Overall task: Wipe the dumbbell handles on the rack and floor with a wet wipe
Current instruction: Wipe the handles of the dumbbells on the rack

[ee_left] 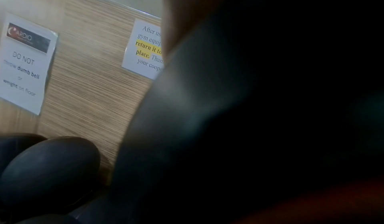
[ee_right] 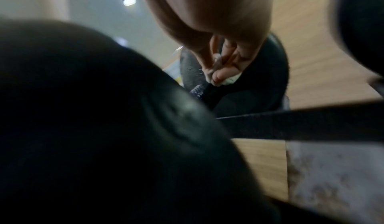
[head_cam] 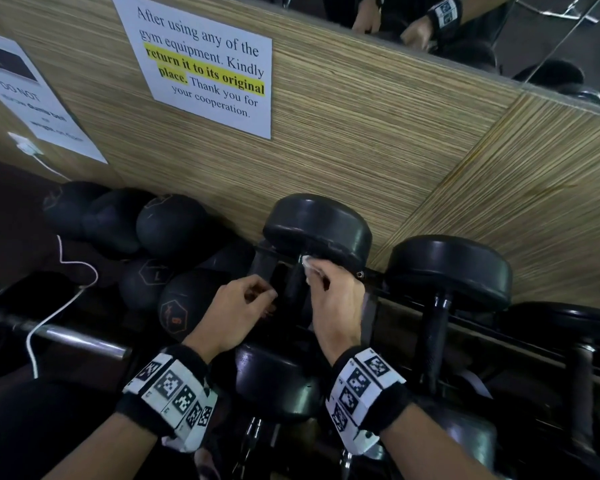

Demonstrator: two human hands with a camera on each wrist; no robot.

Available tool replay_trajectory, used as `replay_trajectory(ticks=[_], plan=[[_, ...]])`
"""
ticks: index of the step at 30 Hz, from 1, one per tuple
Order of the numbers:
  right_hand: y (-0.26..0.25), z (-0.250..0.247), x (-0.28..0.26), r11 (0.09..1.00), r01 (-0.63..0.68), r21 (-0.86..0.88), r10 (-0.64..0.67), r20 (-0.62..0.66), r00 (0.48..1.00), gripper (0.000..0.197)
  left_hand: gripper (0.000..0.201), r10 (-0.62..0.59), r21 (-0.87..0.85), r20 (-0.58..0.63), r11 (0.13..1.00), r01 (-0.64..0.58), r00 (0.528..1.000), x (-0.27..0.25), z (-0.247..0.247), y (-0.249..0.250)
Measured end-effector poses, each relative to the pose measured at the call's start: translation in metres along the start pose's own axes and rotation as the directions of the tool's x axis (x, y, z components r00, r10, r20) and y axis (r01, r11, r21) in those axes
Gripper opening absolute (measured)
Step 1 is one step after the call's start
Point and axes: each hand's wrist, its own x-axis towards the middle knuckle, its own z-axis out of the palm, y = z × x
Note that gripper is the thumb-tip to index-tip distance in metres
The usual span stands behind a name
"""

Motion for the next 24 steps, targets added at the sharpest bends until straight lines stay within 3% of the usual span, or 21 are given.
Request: replay_trajectory(ticks=[6,10,15,19,24], plan=[[-0.0015,0.0012,0.006,1.0,-0.011,-0.022,0.01,-0.042,0.999,0.021,0.008,0.003,-0.022,0.005,1.0,-0.003,1.0,-0.0015,0.0001,-0.0033],[-0.0043,0.0051,0.0002,0.994,0.07,-0.079,-0.066,0.051,0.997,0.02,0.008,0.038,0.028,0.003,0.999,-0.039,0.999,-0.0008,0.0004,-0.0034],[-0.004,0.0035,0.0057,0.999,0.015,-0.05,-0.015,0.006,1.0,0.024,0.011,0.049,0.034,0.001,0.998,-0.049,0.999,-0.0019,0.0007,-0.0058],[-0.0067,0.002,0.0022,0.996,0.052,-0.072,-0.045,0.098,0.994,0.022,0.01,0.051,0.025,0.001,0.998,-0.051,0.999,-0.0018,-0.0004,-0.0078],[-0.007,0.0023,0.0051,0.999,0.017,-0.031,-0.017,0.013,1.0,0.024,0.01,0.031,-0.018,0.005,0.999,-0.031,1.0,-0.0028,-0.0007,-0.0076]])
